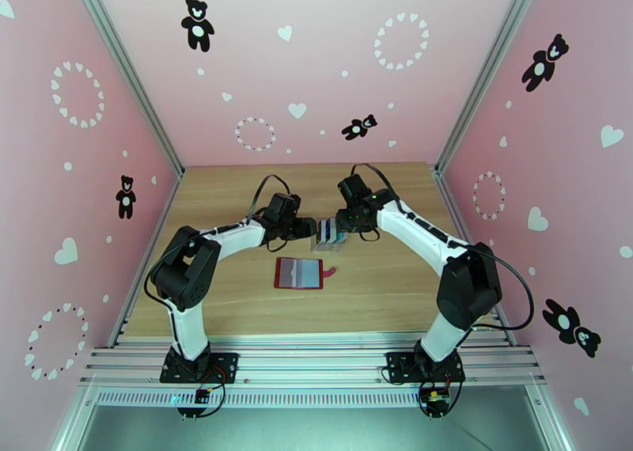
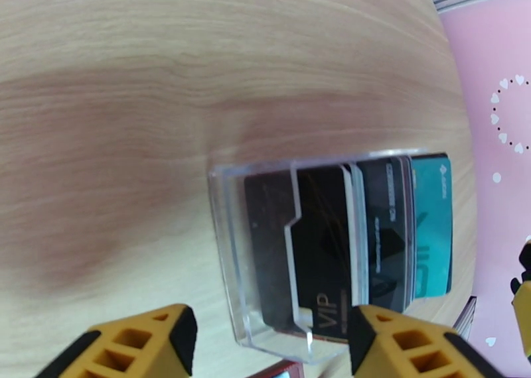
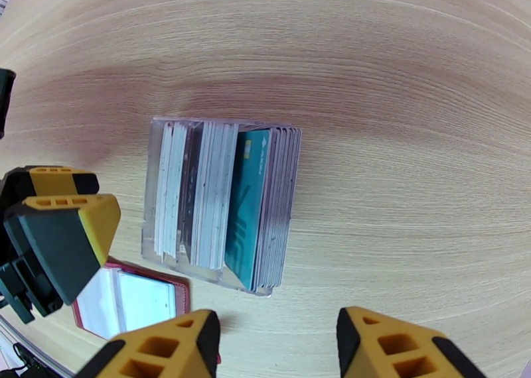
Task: Put the credit cards into the card holder
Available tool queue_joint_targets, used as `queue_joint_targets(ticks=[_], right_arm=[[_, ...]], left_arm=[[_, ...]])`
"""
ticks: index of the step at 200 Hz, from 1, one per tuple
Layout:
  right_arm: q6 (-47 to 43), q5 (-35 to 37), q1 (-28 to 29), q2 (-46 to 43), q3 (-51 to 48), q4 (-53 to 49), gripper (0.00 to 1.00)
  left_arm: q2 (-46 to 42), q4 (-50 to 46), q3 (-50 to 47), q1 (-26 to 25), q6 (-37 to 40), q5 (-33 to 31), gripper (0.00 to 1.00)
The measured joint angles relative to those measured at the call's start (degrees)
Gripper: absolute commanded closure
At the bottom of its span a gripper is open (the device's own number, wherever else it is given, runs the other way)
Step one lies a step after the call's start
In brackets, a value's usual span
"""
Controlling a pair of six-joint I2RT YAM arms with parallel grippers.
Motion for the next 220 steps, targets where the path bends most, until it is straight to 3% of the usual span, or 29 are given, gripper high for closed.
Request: queue_joint_targets(ticks=[110, 220], right_arm=[[0.17, 0.66, 0.0, 2.62, 2.27, -0.28, 0.51], [-0.26, 0.52, 0.0, 8.96, 5.03, -1.57, 0.42]], left_arm=[[3.17, 7.26, -3.21, 0.0, -1.86, 2.58, 0.36], [5.64, 11.26, -3.52, 0.2, -1.99, 4.33, 0.43]])
